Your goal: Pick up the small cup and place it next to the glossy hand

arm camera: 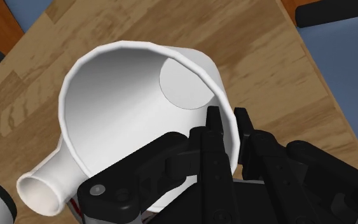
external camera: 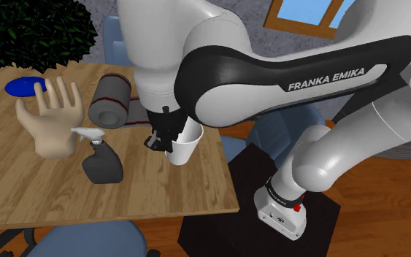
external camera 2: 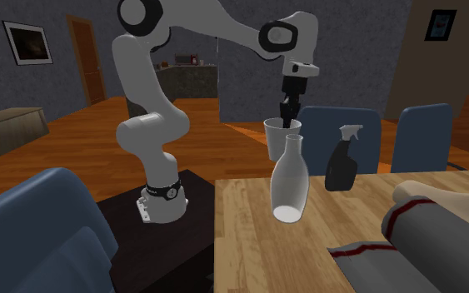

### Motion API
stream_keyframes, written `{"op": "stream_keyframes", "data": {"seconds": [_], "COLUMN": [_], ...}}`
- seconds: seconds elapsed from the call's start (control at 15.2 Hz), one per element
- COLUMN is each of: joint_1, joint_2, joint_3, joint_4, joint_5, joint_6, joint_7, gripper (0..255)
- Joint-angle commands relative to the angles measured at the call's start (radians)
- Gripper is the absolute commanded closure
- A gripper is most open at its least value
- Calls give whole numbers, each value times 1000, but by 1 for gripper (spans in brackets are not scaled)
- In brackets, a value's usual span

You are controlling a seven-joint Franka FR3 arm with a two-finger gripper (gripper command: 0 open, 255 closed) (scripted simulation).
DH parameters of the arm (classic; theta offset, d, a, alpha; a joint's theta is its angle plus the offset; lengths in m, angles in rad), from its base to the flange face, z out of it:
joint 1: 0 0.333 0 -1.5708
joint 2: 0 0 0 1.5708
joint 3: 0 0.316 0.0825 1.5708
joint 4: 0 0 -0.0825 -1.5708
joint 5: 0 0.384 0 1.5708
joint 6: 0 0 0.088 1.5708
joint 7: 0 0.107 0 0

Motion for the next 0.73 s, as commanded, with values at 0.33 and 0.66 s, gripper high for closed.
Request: {"op": "stream_keyframes", "data": {"seconds": [0.33,0.66], "joint_1": [-2,-6], "joint_2": [-13,-12], "joint_3": [-15,-22], "joint_4": [86,154], "joint_5": [0,-4], "joint_6": [-97,-164], "joint_7": [-13,-19], "gripper": [255,255]}}
